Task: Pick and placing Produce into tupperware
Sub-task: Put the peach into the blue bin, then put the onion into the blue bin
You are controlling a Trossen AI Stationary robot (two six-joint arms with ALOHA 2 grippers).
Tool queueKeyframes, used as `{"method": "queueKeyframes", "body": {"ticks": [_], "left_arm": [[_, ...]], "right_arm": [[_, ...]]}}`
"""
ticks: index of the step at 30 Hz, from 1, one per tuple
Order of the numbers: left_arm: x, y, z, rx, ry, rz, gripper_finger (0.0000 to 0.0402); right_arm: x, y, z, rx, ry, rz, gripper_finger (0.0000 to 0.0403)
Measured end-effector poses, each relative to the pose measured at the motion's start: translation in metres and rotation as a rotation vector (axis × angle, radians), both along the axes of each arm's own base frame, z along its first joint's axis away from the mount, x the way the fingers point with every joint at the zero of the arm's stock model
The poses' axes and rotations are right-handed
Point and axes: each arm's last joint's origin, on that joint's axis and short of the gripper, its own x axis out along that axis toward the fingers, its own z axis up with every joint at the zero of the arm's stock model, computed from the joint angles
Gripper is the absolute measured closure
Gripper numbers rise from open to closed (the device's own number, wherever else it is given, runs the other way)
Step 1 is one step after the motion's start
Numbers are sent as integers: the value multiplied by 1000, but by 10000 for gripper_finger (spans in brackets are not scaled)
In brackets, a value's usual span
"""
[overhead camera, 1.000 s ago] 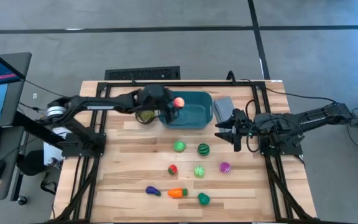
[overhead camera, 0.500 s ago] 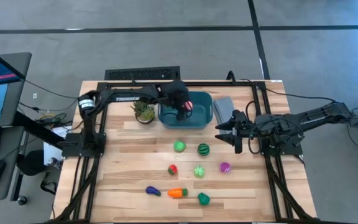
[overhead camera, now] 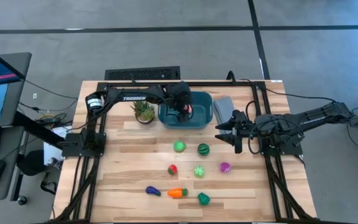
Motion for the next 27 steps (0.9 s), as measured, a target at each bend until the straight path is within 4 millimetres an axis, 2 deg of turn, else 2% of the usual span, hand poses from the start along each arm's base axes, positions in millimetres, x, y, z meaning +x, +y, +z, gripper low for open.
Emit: {"method": "queueKeyframes", "body": {"ticks": [5, 27], "left_arm": [[-1, -1, -20, -49, 85, -1, 173], [1, -1, -18, -26, 65, 9, 131]], "right_arm": [[0, 0, 0, 1, -2, 0, 138], [0, 0, 0, 11, -3, -3, 138]]}}
